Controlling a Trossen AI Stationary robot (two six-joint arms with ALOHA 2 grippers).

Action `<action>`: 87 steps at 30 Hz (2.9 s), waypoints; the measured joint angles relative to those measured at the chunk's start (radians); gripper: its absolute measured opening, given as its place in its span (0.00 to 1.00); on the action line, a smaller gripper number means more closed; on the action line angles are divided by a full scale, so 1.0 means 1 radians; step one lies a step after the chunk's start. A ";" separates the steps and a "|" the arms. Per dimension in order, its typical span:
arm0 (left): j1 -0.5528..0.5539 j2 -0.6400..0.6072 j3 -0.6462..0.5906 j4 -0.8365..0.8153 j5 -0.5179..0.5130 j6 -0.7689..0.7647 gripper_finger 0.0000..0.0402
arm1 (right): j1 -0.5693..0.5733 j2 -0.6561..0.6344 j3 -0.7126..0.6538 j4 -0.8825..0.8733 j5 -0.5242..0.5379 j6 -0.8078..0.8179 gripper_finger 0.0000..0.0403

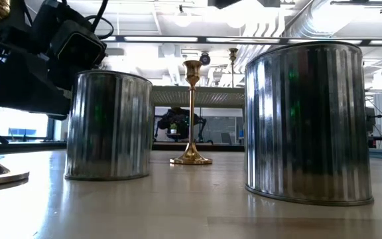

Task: Pick & Place candle stick holders
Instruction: Put the top silver scented candle on the shelf

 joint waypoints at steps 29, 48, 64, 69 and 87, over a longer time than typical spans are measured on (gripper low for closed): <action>0.000 0.000 0.028 -0.015 -0.003 -0.006 0.88 | -0.077 0.152 0.000 0.238 -0.291 0.029 0.56; 0.000 0.000 0.028 -0.025 -0.005 -0.005 0.88 | -0.130 0.209 0.001 0.240 -0.443 0.105 0.56; 0.000 0.000 0.028 -0.032 -0.012 -0.007 0.88 | -0.165 0.264 0.001 0.323 -0.526 0.081 0.56; 0.001 0.000 0.027 -0.028 -0.012 -0.007 0.88 | -0.179 0.264 0.001 0.335 -0.548 0.072 0.56; 0.001 0.001 0.076 -0.078 -0.005 -0.001 0.88 | -0.188 0.264 0.000 0.365 -0.553 0.048 0.56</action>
